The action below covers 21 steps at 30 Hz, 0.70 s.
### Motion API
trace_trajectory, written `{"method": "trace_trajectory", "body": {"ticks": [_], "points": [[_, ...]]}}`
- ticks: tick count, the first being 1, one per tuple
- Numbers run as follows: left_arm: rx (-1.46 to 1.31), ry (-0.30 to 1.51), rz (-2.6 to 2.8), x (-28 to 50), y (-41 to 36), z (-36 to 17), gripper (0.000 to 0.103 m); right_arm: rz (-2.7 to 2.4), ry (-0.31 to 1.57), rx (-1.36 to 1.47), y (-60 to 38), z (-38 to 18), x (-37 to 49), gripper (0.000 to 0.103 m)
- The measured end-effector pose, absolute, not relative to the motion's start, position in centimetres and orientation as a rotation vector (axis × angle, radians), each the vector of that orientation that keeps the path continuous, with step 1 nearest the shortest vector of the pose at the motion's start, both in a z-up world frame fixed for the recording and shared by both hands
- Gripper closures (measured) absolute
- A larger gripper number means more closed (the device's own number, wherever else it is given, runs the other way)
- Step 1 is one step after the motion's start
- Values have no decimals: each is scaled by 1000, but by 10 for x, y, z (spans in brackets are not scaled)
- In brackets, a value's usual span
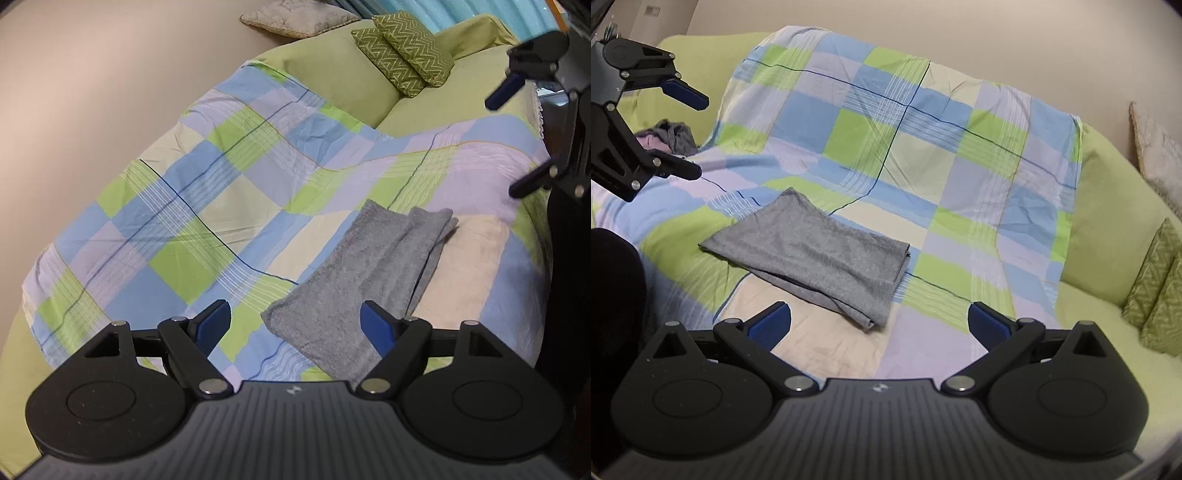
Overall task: Fold clothes
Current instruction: 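Open both grippers and lift them away from the folded grey pants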
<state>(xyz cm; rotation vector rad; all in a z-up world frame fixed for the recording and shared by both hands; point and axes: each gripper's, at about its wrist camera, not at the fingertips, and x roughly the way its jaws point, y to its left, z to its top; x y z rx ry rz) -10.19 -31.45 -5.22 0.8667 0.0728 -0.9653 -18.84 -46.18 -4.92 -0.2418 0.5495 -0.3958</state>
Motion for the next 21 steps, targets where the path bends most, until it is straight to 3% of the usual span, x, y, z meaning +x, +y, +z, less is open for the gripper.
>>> {"method": "trace_trajectory", "body": {"ticks": [18, 21], "points": [[946, 127, -1099, -94, -333, -118, 33, -392, 599, -378, -447, -37, -171, 2], [1018, 117, -1063, -93, -344, -130, 44, -362, 615, -399, -449, -43, -168, 2]]}}
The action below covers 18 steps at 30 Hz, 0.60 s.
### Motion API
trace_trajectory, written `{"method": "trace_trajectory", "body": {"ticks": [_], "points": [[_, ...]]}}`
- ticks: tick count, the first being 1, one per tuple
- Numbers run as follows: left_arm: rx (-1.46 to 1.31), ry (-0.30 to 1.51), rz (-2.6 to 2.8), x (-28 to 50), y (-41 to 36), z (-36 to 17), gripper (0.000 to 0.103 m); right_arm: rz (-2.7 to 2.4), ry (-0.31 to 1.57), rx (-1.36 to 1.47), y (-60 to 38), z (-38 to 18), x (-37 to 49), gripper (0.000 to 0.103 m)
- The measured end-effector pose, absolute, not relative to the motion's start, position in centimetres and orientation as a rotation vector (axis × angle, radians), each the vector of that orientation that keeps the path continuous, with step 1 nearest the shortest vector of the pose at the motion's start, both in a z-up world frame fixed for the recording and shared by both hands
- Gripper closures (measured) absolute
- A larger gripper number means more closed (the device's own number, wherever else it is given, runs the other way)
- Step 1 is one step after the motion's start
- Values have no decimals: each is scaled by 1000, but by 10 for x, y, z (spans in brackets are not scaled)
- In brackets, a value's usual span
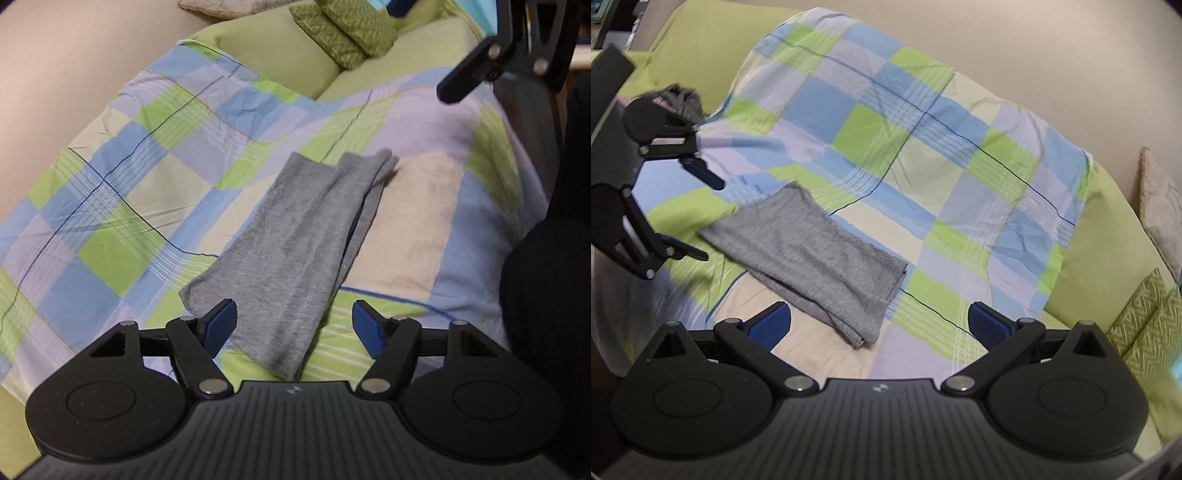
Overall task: Fold clothes
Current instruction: 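Grasp the end of the folded grey pants with both grippers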
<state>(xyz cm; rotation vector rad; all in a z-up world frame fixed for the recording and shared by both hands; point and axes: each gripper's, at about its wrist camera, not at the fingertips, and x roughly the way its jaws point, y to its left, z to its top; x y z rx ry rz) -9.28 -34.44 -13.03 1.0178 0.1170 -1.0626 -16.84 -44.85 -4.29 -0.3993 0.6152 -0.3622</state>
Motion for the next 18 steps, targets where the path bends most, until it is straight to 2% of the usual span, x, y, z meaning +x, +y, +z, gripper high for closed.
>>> {"method": "trace_trajectory", "body": {"ticks": [1, 10, 18], "points": [[1041, 110, -1048, -93, -347, -134, 47, -351, 617, -400, -449, -44, -168, 2], [1234, 12, -1012, -96, -363, -168, 46, -312, 625, -399, -462, -53, -159, 2], [1222, -28, -1004, -79, -378, -174, 46, -290, 678, -409, -474, -71, -145, 2]]}}
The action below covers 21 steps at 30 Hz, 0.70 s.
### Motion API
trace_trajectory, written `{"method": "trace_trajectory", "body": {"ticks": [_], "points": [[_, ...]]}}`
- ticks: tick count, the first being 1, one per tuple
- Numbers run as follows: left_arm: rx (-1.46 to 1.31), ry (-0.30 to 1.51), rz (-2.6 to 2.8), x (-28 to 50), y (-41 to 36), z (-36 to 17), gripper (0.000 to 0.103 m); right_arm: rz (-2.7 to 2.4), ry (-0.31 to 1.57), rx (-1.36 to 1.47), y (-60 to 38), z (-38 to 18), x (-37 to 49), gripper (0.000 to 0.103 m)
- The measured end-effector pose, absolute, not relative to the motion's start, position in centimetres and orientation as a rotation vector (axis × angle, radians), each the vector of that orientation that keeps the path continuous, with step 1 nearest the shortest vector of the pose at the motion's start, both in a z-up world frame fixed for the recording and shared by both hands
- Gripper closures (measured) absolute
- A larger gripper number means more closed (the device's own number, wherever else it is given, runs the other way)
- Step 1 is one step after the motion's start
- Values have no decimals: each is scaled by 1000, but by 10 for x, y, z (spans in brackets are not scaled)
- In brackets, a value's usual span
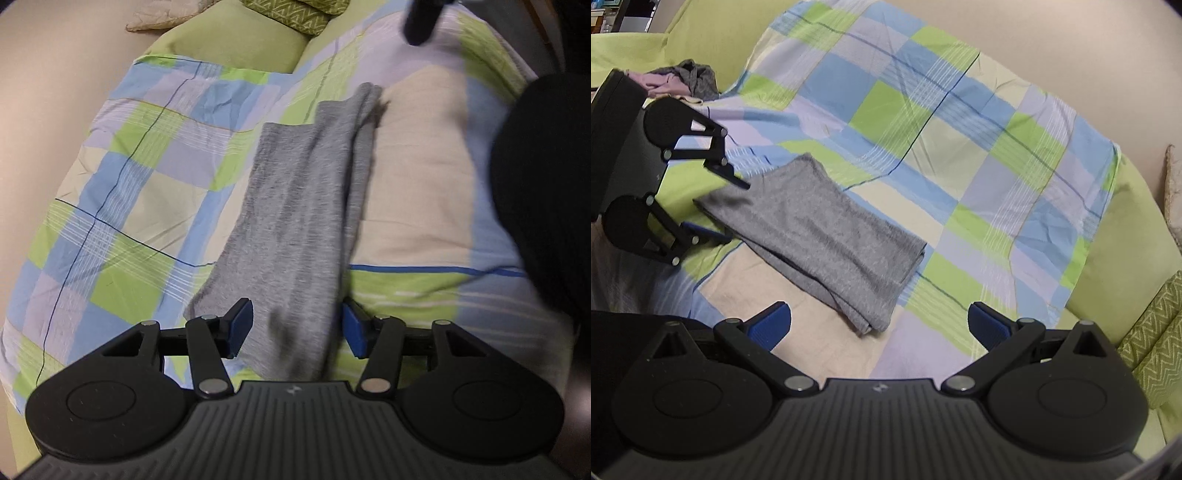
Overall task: Fold clothes
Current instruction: 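Grasp the end of the folded grey pants with both grippers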
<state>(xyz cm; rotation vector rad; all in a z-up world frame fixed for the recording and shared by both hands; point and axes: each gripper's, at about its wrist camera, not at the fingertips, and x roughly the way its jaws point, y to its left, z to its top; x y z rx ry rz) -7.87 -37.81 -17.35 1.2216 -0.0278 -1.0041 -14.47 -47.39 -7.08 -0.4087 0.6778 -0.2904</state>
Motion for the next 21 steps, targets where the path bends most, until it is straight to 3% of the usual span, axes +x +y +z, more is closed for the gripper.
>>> {"method": "trace_trajectory", "body": {"ticks": [2, 3, 4, 9, 12, 20, 21], "points": [[1220, -14, -1015, -75, -380, -170, 60, -264, 694, -430, -476, -75, -140, 2], [1221, 3, -1026, -73, -381, -168, 83, -251, 702, -440, -477, -77, -138, 2], [1219, 24, -1039, -71, -382, -166, 90, -229, 714, -476, -477, -81, -133, 3], [1036, 225, -1150, -47, -383, -136, 93, -129, 746, -650, -476, -96, -113, 8], [901, 329, -1183, -26, -381, -117, 93, -40, 743, -695, -476, -101, -91, 24], [852, 382, -1199, -8, -378, -106, 93, 57, 713, -911, -464, -127, -62, 31], [859, 380, -1200, -8, -378, -106, 93, 44, 711, -934, -465, -129, -63, 42]]}}
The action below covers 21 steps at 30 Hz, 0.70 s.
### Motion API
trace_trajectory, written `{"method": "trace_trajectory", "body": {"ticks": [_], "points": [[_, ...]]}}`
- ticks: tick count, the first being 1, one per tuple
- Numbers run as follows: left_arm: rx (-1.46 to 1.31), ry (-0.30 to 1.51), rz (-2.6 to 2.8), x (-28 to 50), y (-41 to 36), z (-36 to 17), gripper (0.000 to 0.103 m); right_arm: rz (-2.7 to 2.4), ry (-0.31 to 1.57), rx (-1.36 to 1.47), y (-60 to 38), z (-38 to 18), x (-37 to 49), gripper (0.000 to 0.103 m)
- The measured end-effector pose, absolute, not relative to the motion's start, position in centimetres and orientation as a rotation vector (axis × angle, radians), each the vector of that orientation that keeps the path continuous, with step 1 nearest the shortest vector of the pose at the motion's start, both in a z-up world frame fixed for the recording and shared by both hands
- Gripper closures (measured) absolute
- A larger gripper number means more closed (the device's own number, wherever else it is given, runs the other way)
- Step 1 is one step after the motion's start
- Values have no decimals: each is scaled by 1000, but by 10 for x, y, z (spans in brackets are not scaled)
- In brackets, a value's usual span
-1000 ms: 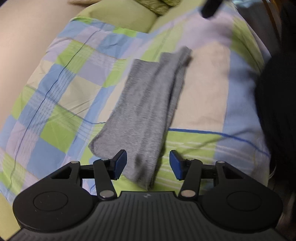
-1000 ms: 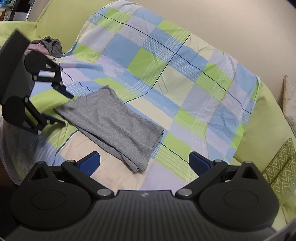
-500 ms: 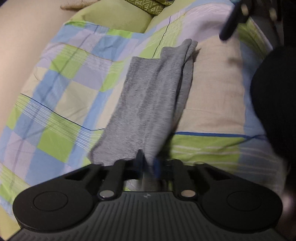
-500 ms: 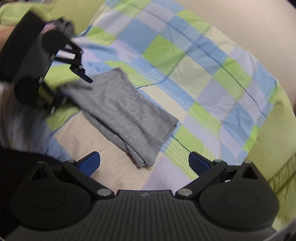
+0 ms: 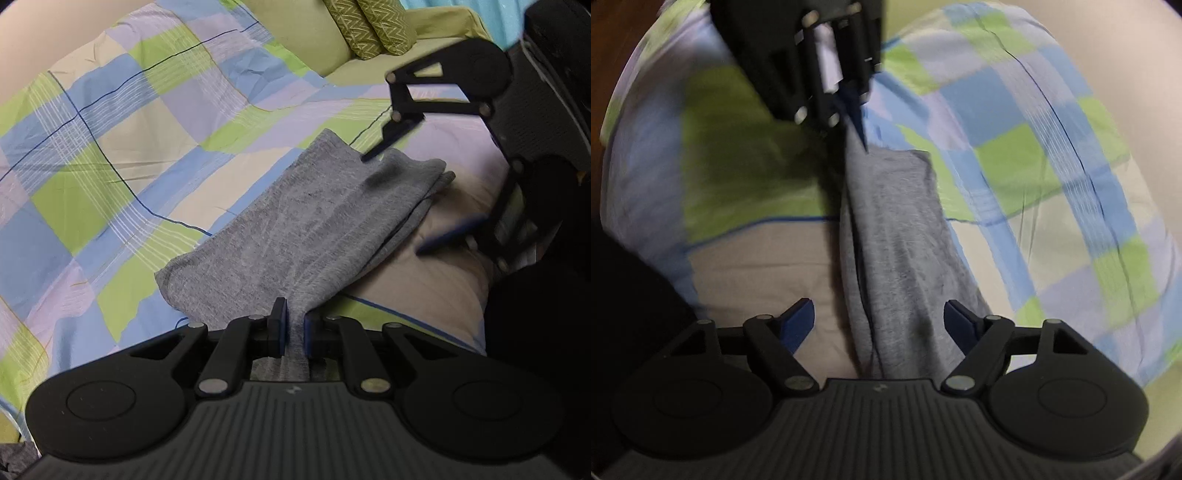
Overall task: Fold clothes
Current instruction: 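Grasp the end of the folded grey pants with both grippers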
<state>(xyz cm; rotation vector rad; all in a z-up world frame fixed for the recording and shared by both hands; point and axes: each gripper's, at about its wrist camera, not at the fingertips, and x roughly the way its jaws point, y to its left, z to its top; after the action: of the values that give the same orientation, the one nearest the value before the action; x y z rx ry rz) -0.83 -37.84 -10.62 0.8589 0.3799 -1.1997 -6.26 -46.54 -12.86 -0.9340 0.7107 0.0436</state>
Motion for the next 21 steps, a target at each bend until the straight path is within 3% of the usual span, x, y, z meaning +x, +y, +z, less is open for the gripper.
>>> {"method": "trace_trajectory", "body": {"ticks": [2, 7, 15, 21], "points": [[867, 378, -1200, -11, -379, -108, 93, 12, 729, -996, -471, -134, -63, 59], [915, 362, -1193, -17, -380, -119, 93, 18, 757, -1058, -484, -142, -73, 62], [1011, 293, -1155, -35, -378, -141, 88, 52, 731, -1192, -473, -155, -87, 81], [1026, 281, -1139, -38, -379, -146, 85, 45, 747, -1154, -472, -159, -94, 87]]}}
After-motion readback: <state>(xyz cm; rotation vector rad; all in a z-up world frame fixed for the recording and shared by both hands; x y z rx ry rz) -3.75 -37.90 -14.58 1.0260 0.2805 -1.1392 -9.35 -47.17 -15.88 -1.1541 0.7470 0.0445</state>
